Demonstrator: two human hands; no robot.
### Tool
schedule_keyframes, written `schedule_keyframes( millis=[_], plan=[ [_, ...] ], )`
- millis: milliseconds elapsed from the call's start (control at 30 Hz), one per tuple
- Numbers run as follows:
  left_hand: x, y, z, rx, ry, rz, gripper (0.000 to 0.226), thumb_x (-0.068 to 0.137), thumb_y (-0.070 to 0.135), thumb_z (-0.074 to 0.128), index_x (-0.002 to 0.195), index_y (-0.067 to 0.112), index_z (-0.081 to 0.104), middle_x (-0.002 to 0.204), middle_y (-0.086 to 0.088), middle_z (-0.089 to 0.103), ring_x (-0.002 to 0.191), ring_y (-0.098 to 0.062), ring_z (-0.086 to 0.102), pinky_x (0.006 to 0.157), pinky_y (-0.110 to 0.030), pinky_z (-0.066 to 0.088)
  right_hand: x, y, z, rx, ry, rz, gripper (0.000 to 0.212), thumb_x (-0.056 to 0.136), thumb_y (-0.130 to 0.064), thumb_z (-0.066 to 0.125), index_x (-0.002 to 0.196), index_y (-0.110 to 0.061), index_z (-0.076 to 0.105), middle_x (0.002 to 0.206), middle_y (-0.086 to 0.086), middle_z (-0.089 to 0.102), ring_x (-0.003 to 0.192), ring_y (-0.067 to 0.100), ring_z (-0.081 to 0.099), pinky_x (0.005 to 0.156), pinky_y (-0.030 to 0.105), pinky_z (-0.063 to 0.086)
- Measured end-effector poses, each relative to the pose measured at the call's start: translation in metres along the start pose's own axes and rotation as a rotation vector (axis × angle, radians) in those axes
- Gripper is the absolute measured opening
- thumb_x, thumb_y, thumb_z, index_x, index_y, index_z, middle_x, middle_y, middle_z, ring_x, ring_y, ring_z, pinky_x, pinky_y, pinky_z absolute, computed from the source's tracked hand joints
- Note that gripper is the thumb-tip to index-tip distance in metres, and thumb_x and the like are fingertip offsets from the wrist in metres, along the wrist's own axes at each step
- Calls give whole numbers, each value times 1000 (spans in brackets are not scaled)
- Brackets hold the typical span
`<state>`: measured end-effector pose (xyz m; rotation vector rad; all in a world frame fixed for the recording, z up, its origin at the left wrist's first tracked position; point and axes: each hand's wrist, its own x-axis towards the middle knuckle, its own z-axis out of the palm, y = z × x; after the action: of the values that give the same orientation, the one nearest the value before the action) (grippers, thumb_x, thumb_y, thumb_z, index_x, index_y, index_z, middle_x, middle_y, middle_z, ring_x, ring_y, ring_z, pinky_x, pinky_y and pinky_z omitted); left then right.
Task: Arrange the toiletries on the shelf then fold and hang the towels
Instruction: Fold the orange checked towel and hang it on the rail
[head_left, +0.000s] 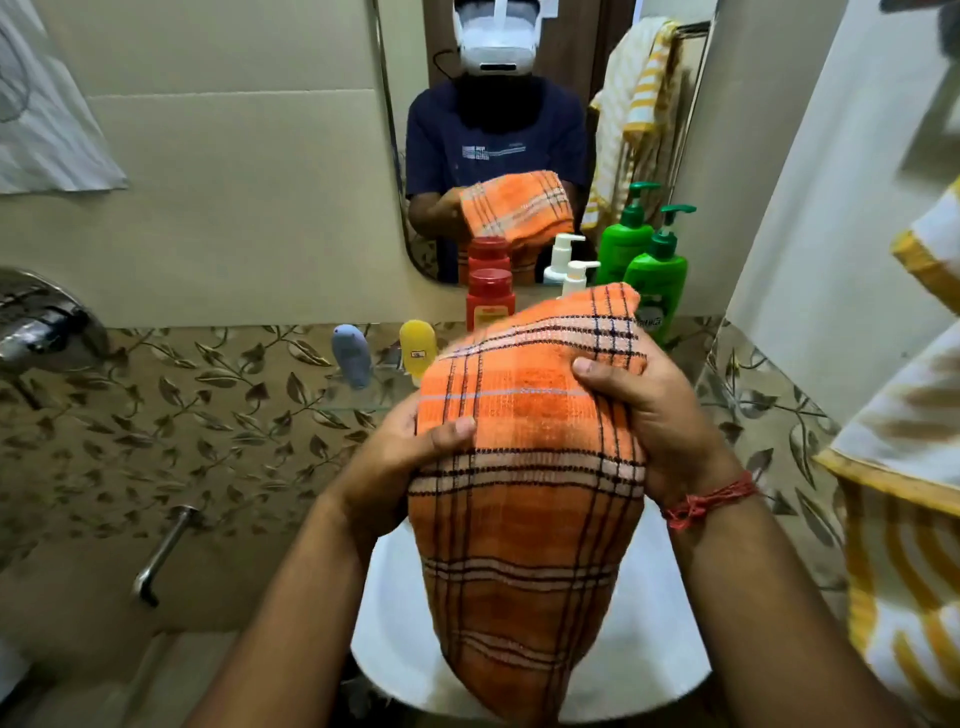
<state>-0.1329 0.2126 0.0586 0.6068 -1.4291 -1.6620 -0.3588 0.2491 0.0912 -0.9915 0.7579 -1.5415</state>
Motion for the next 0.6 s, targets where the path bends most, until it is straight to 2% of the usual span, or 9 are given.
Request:
schedule_keyframes(
  millis=[67, 133, 200, 267, 333, 400, 500, 567, 600],
  plan=[
    [4, 2, 5, -43, 85, 72, 55, 76, 25, 76, 125, 6, 60, 114, -18, 71, 106, -35, 69, 86, -43, 57, 0, 0, -6, 35, -38, 30, 49, 91, -6, 58, 138, -3, 48, 129, 27, 60, 110, 37, 65, 94, 50, 54],
    [10, 12, 13, -94, 146, 146, 47, 83, 15, 71, 125, 1, 56, 107, -17, 73, 100, -33, 71, 82, -41, 59, -4, 2, -15, 102, -147, 43, 53, 93, -18, 56, 145, -10, 44, 139, 23, 55, 121, 36, 60, 103, 52, 48],
    [17, 22, 23, -119, 190, 193, 33, 90, 10, 68, 120, 1, 58, 102, -14, 75, 94, -28, 73, 78, -38, 61, -11, 8, -23, 128, -251, 47, 67, 87, -25, 69, 148, -21, 40, 146, 21, 49, 131, 38, 52, 105, 53, 45],
    [23, 31, 30, -113, 225, 205, 24, 90, 10, 63, 113, 4, 61, 98, -11, 76, 90, -25, 74, 75, -35, 61, -16, 13, -25, 63, -287, 43, 78, 82, -19, 75, 149, -26, 37, 147, 21, 47, 134, 41, 48, 105, 58, 43],
    [28, 37, 31, -68, 251, 211, 23, 92, 11, 61, 114, 7, 62, 98, -9, 76, 90, -23, 75, 75, -34, 60, -16, 16, -20, -35, -240, 7, 72, 84, -6, 65, 148, -21, 36, 143, 21, 53, 131, 40, 52, 103, 61, 44],
    [30, 39, 25, -26, 215, 182, 31, 95, 19, 59, 125, 10, 58, 109, -8, 75, 101, -25, 73, 81, -36, 60, -13, 15, -14, -95, -136, -49, 68, 85, 2, 61, 146, -14, 38, 137, 19, 59, 126, 38, 57, 103, 60, 45],
    [24, 35, 7, -1, 37, 59, 69, 89, 44, 66, 147, 14, 43, 136, -11, 64, 124, -30, 62, 93, -43, 57, -9, 8, -6, -101, -48, -89, 67, 86, 2, 63, 146, -16, 39, 134, 19, 60, 122, 38, 60, 98, 55, 50],
    [22, 30, 2, 38, 14, 21, 82, 82, 49, 74, 146, 8, 43, 136, -14, 63, 124, -30, 62, 92, -40, 57, -5, 2, -6, -119, 49, -66, 72, 84, -4, 70, 146, -20, 38, 136, 18, 59, 118, 38, 62, 94, 55, 53],
    [22, 27, 3, 36, 51, 33, 75, 85, 42, 73, 142, 3, 46, 132, -16, 66, 120, -30, 65, 89, -37, 58, -2, -1, -7, -163, 113, -62, 77, 81, -9, 74, 147, -22, 38, 138, 15, 57, 117, 36, 64, 93, 54, 55]
  ],
)
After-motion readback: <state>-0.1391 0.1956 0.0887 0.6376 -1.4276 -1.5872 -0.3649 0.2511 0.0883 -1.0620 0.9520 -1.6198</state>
